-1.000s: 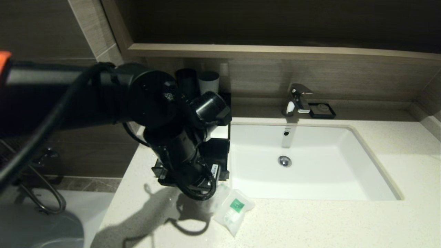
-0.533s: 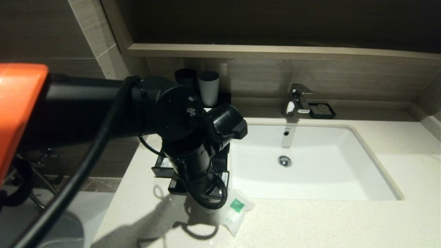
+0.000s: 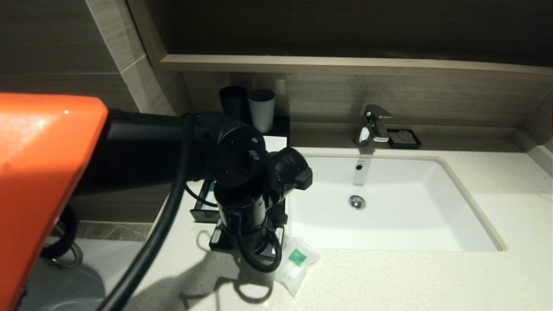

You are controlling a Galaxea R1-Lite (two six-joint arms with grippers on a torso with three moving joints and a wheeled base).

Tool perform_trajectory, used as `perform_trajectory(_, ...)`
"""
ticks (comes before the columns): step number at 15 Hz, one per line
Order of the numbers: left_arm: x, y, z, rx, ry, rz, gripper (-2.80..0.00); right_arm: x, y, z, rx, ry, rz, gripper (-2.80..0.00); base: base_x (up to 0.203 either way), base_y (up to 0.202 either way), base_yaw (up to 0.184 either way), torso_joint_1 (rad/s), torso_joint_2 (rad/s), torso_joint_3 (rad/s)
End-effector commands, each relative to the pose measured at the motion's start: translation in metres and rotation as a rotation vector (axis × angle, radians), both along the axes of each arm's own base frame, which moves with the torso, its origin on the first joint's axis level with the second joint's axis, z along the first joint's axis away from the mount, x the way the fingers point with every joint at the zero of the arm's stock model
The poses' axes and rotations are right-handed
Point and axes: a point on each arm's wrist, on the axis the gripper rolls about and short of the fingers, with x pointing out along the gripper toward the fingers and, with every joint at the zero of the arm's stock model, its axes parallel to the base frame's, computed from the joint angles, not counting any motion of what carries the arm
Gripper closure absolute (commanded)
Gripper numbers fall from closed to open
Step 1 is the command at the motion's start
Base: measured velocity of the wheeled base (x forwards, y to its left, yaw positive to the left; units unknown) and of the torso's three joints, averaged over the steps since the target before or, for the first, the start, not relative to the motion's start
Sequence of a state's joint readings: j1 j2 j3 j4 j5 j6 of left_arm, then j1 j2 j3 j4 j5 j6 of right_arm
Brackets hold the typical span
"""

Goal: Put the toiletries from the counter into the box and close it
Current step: Pick up the bathroom toiletry

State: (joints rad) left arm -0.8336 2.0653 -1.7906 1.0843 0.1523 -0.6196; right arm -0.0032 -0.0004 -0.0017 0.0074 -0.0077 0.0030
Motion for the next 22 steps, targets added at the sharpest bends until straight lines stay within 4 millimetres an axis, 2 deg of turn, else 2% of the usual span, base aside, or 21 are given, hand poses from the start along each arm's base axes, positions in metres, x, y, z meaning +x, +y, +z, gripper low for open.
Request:
perform_trajectory(1,0.0,0.0,-0.002,0.009,0.013,0.004,0.0,0.0,0.0,0.0,0.0,-0.001,0.0,0.0,0.0,0.0,0.0,0.0,0.0,0.0)
perform_trajectory(4,0.0,0.0,-0.003,0.004,0.019,0.002,0.0,0.0,0.0,0.0,0.0,0.001,0.0,0.0,0.0,0.0,0.0,0.0,0.0,0.0)
perform_trajectory(11,-0.01,0.008,0.009,-0.043,0.038,-0.008,0.0,0.0,0.0,0.0,0.0,-0.001,0.0,0.0,0.0,0.0,0.0,0.0,0.0,0.0)
perform_trajectory(22,-0.02,-0.006,0.01,-0.106,0.085,-0.082,0.0,0.0,0.0,0.0,0.0,0.001,0.0,0.0,0.0,0.0,0.0,0.0,0.0,0.0)
